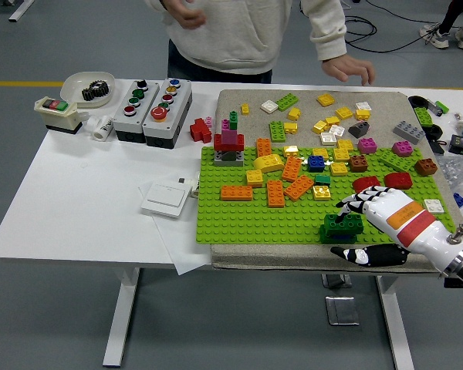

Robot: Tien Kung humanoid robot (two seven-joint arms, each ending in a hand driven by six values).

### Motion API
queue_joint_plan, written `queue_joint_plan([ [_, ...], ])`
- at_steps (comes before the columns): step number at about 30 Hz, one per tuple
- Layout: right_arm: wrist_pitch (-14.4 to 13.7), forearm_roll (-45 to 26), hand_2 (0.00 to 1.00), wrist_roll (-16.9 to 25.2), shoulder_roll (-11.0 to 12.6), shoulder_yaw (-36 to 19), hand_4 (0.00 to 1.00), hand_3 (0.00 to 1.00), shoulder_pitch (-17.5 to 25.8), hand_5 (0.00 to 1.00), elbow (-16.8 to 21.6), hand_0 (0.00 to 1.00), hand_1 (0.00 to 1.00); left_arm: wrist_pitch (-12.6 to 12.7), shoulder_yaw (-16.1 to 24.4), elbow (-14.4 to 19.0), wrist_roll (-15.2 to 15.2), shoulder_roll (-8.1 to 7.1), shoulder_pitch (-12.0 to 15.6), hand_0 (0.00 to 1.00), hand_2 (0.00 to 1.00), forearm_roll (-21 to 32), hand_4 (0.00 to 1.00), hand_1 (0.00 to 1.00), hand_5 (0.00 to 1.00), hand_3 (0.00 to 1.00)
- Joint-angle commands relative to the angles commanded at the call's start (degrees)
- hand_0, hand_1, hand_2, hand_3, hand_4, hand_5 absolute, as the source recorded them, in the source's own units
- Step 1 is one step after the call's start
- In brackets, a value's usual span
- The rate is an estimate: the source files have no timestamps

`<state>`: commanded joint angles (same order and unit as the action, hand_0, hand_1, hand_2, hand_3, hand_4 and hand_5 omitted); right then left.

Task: Pick up the brick,pile it on top of brick,press brick,pick up the brick,pile it on top of brick,press brick

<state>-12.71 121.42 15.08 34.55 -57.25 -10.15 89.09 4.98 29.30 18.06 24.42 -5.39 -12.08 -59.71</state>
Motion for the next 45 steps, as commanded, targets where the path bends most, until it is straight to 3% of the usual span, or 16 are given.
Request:
queue_joint_plan([
  [9, -1.4, -4.2, 0.720, -2.4, -0.8, -0.7, 0.858, 0.602, -3.5, 0.725, -1.1, 0.744, 0.688, 0.0, -0.1, 0.0, 0.0, 0.10, -0.1, 0.653, 0.724, 0.2, 0.659, 0.708, 0.664, 0.586],
  [10, -1.6, -4.5, 0.744, -2.9, -0.8, -0.8, 0.859, 0.633, -4.0, 0.725, -1.3, 0.800, 0.720, 0.0, 0.0, 0.0, 0.0, 0.12, -0.1, 0.653, 0.726, 0.2, 0.659, 0.707, 0.664, 0.585],
  [20, -2.4, -7.5, 0.756, -6.8, -1.0, -0.4, 0.859, 0.650, -10.3, 0.721, -5.7, 0.818, 0.733, 0.0, -0.2, 0.0, 0.0, 0.05, -0.2, 0.653, 0.725, 0.5, 0.659, 0.708, 0.664, 0.585],
  [22, -3.0, -11.2, 0.786, -6.4, -1.5, 0.1, 0.863, 0.702, -11.6, 0.718, -7.9, 0.826, 0.750, 0.0, -0.2, 0.0, 0.0, 0.01, -0.2, 0.654, 0.726, 0.5, 0.659, 0.710, 0.663, 0.585],
  [27, -3.8, -22.7, 0.786, -6.3, -2.6, 1.0, 0.863, 0.702, -13.8, 0.718, -12.5, 0.826, 0.750, 0.0, -0.3, 0.0, 0.0, -0.04, -0.4, 0.654, 0.726, 0.4, 0.659, 0.710, 0.663, 0.585],
  [41, -2.9, -55.2, 0.787, -9.6, -2.2, 7.5, 0.877, 0.731, -22.9, 0.707, -23.5, 0.805, 0.754, 0.1, -0.4, 0.0, 0.0, -0.06, -0.6, 0.654, 0.727, 0.8, 0.661, 0.712, 0.662, 0.587],
  [45, -2.7, -55.7, 0.787, -9.4, -2.1, 9.8, 0.877, 0.731, -25.8, 0.707, -27.8, 0.805, 0.754, 0.0, -0.3, 0.0, 0.1, -0.08, -0.6, 0.654, 0.727, 0.5, 0.661, 0.712, 0.662, 0.587],
])
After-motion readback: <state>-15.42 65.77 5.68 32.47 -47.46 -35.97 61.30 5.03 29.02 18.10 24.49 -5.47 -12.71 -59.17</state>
